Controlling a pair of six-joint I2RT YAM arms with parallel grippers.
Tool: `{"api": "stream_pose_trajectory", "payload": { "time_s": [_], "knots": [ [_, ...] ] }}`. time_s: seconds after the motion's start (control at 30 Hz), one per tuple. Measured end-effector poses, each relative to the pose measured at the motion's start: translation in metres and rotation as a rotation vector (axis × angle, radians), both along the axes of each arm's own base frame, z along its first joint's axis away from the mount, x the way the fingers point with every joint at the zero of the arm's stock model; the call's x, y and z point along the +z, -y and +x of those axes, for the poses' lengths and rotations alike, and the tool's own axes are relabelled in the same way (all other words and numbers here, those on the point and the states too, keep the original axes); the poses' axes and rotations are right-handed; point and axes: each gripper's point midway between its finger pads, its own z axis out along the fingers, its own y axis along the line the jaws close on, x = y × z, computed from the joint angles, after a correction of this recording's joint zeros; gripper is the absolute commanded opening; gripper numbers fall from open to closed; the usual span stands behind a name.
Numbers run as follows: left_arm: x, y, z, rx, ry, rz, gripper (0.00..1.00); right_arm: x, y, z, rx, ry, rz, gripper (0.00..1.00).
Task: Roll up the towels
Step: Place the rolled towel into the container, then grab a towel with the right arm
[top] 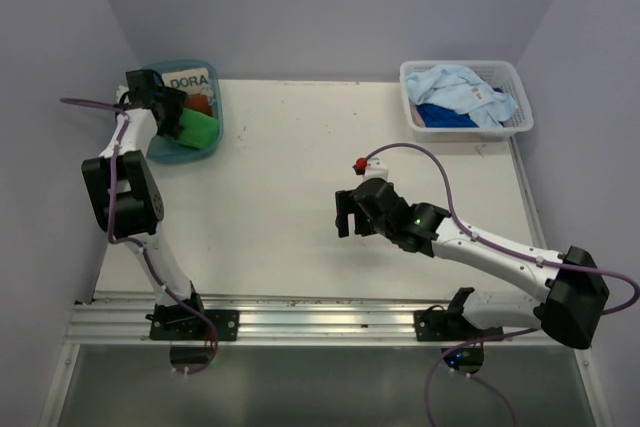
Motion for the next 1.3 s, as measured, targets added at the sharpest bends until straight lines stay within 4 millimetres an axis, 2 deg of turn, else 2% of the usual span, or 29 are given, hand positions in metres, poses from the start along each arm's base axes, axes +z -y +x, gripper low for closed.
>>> {"api": "stream_pose_trajectory", "payload": {
  "time_s": [0.07,0.27,0.57,0.8,0.87,0.93,1.1,1.23,1.3],
  "knots": [
    [0.003,0.002,0.000,-0.006,-0.004,-0.007,0.82,0.000,0.000,0.000,0.000,0.000,0.000,0.87],
    [-0.007,0.005,-0.010,-0.010,-0.049,-0.023,0.82,0.000,0.000,0.000,0.000,0.000,0.001,0.87],
    [-0.028,0.012,-0.024,-0.022,-0.108,-0.053,0.82,0.000,0.000,0.000,-0.001,0.001,0.001,0.87],
    [-0.030,0.004,-0.033,-0.005,-0.137,-0.066,0.83,0.000,0.000,0.000,-0.001,0.001,0.001,0.87],
    [-0.025,0.000,-0.037,0.005,-0.137,-0.067,0.83,0.000,0.000,0.000,-0.001,0.001,0.001,0.87],
    [-0.011,-0.003,-0.042,0.014,-0.113,-0.061,0.83,0.000,0.000,0.000,-0.001,0.001,0.001,0.87],
    [0.040,-0.006,-0.051,0.022,-0.006,-0.031,0.81,0.000,0.000,0.000,0.000,0.001,0.001,0.87],
    [0.069,-0.006,-0.038,-0.002,0.109,-0.005,0.80,0.000,-0.001,0.000,0.001,0.000,0.003,0.87],
    [0.069,-0.009,-0.030,-0.015,0.132,0.013,0.80,0.000,-0.001,0.000,0.001,0.000,0.003,0.87]
  ]
}}
